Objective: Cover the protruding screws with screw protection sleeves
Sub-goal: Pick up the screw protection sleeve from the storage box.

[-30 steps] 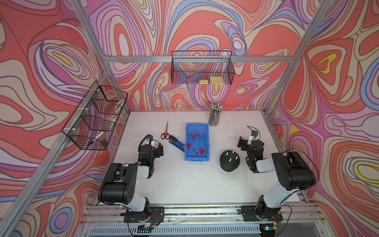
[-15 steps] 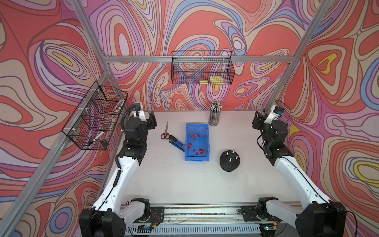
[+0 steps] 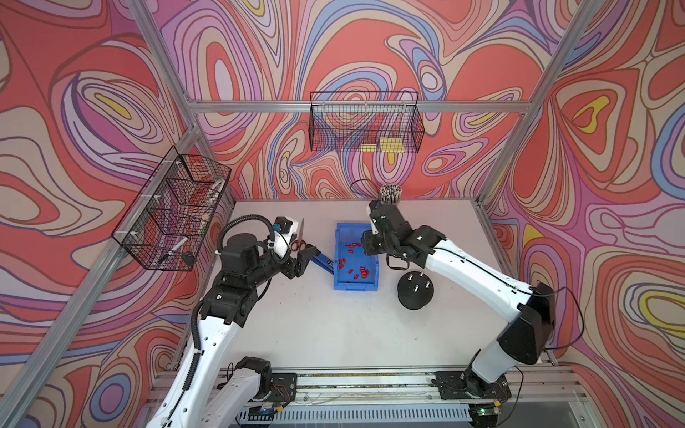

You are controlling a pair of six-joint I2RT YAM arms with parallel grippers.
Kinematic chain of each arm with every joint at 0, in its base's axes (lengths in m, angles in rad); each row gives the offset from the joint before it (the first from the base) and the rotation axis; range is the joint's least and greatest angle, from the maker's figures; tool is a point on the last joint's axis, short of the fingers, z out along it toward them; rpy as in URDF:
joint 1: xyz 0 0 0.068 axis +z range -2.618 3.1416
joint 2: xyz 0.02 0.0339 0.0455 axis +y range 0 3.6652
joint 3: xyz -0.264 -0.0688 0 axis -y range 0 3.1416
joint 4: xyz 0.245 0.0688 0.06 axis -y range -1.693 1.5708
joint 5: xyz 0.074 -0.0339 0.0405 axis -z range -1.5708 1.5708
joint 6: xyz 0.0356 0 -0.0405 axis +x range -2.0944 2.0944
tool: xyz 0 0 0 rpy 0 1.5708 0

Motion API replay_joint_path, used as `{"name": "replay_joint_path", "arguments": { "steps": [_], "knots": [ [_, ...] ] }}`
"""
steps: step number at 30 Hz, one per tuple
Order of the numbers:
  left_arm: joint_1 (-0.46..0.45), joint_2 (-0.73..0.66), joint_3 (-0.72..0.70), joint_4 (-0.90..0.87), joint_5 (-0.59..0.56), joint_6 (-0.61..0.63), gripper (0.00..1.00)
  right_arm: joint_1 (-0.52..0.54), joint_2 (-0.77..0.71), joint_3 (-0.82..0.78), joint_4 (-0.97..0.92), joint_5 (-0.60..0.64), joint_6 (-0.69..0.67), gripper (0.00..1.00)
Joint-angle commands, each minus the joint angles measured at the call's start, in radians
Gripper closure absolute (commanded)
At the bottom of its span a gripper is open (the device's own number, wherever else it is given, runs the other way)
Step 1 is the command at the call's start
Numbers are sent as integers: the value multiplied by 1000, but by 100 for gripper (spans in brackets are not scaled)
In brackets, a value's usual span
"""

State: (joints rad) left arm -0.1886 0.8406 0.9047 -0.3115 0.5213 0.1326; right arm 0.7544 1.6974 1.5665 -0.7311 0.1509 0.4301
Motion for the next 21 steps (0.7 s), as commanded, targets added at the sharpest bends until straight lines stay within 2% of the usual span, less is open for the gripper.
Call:
{"name": "replay_joint_path", "arguments": {
  "steps": [1,10,21],
  "knots": [
    [-3,-54,-17,64,56,84,25,0,55,39,-144,-2,23,76],
    [-2,-42,-30,76,-110,87,26,6,274,211,-243,149,-2,78],
    [-3,-35,-30,83,-186,62,25,7,346,147,-10,41,16,82]
  ]
}}
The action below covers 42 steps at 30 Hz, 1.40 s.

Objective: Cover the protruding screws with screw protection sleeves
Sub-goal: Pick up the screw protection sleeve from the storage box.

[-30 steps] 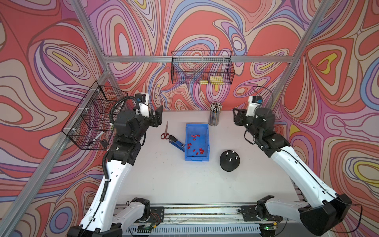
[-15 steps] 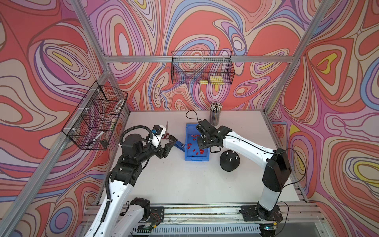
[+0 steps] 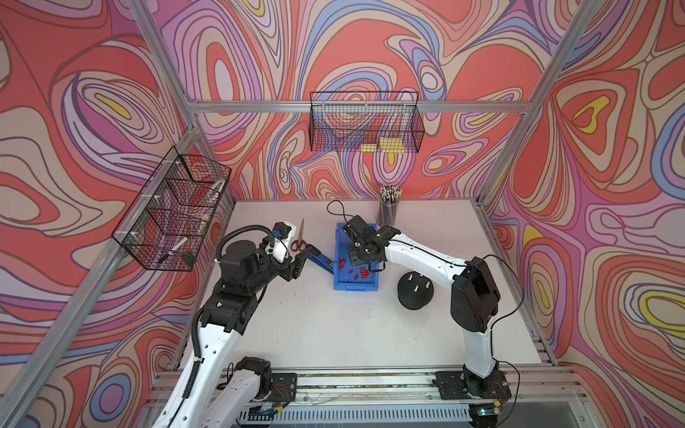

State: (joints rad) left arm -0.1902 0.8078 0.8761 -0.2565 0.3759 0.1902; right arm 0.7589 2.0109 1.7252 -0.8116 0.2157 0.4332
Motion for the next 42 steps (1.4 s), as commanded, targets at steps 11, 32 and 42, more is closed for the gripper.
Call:
{"name": "replay_joint_path", "arguments": {
  "steps": [11,32,42],
  "knots": [
    [-2,-10,-8,30,-98,8,24,12,126,-24,107,-14,11,79],
    [-1,12,-8,34,-106,7,22,40,203,-73,168,-38,12,74],
    [-2,25,-6,36,-105,-1,22,40,185,-97,204,-37,17,87]
  ]
}}
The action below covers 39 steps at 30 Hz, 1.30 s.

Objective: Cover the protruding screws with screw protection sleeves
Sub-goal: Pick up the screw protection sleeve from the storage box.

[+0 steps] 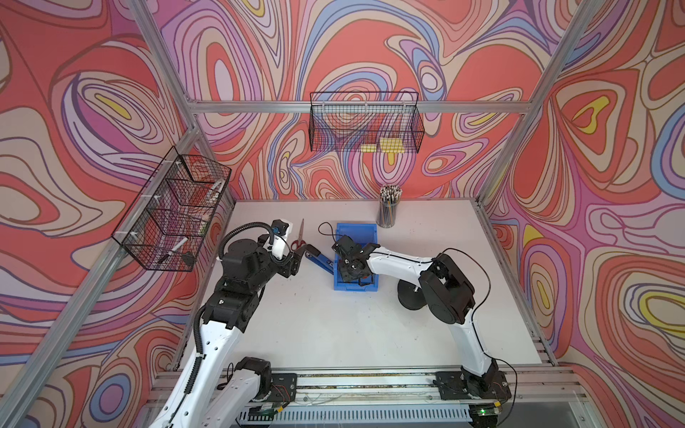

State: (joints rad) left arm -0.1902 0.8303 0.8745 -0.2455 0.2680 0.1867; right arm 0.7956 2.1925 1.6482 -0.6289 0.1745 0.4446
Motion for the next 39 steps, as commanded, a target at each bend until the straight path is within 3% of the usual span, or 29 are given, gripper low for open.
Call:
{"name": "replay_joint_path", "arguments": {
  "steps": [1,4,13,24,39],
  "knots": [
    [-2,3,-4,24,3,2,22,3,-2,-19,21,6,2,91],
    [-1,6,-2,23,2,3,22,4,-18,-8,14,14,-7,96],
    [0,6,-2,20,-3,5,22,3,-58,-7,0,20,-41,94],
    [-2,7,-1,19,1,1,22,3,30,56,-38,106,-121,93],
    [-2,12,-2,18,3,2,21,3,21,84,-17,120,-116,71]
  ]
}}
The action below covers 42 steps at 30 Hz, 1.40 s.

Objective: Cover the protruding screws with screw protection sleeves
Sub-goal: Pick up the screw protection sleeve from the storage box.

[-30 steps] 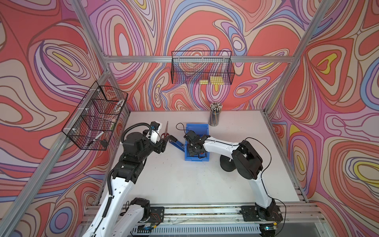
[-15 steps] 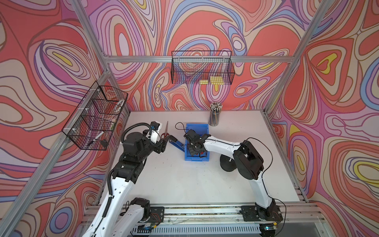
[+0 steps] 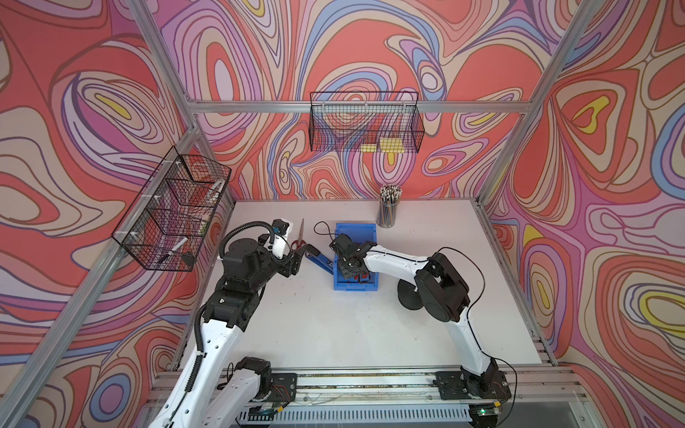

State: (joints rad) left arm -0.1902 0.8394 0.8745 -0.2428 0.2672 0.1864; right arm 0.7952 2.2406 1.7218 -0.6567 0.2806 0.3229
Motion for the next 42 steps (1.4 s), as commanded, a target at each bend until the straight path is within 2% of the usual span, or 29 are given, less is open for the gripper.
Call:
{"name": "replay_joint_path", "arguments": {
  "steps": [1,6,15,31,35,37,42],
  "knots": [
    [-2,2,-1,15,4,2,21,4,-38,6,15,17,10,71],
    [-1,3,-1,16,5,1,21,3,-45,0,29,-3,20,71],
    [-2,3,-3,16,5,2,21,3,-23,-1,76,-6,32,79],
    [-1,8,-2,17,14,-3,21,2,-21,-63,80,-21,61,82],
    [-1,9,-3,16,14,-5,21,2,-33,-74,89,-19,56,89],
    [-1,10,-2,16,13,-4,21,2,-41,-70,82,-17,54,89],
    [-1,10,-1,14,10,-1,21,2,-56,-74,73,-30,48,82]
  ]
}}
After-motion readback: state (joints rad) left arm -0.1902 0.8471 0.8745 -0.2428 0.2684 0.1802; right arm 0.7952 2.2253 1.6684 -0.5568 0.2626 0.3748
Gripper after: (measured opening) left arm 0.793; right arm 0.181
